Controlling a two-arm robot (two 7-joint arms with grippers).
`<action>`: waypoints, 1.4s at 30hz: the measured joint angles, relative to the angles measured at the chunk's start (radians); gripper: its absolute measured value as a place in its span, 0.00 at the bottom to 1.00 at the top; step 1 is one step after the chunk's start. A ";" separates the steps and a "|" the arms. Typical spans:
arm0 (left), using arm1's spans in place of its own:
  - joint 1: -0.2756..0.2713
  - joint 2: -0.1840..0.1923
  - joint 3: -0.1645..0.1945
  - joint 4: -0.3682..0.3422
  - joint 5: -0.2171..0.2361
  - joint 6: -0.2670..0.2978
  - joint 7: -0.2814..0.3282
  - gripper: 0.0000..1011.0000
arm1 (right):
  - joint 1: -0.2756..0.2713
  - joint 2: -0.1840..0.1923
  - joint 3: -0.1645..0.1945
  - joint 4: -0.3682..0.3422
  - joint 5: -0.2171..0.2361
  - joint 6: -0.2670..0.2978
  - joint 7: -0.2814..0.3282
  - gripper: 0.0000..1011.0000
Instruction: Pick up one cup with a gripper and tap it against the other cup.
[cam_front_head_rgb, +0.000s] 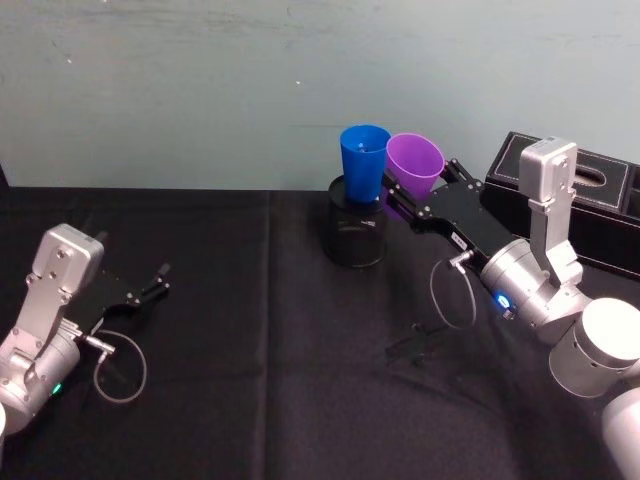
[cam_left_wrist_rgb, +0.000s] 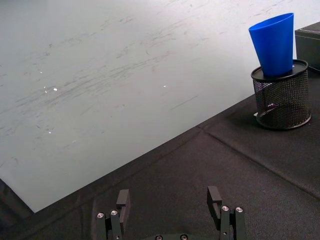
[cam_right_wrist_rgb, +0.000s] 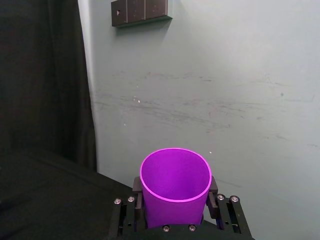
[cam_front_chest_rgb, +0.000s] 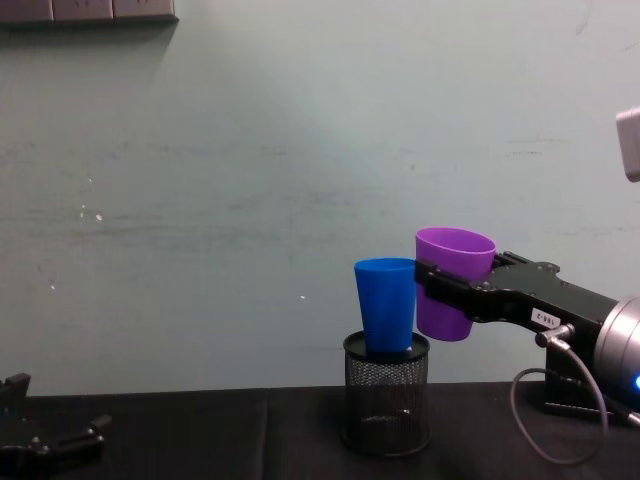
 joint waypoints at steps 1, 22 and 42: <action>0.000 0.000 0.000 0.000 0.000 0.000 0.000 1.00 | 0.000 0.000 0.000 0.000 0.000 0.000 0.000 0.72; 0.000 0.000 0.000 0.000 0.000 0.000 0.000 1.00 | 0.000 -0.001 0.001 0.000 0.000 0.000 -0.001 0.72; 0.000 0.000 0.000 0.000 0.000 0.000 0.000 1.00 | 0.000 -0.001 0.001 0.000 0.000 0.000 -0.001 0.72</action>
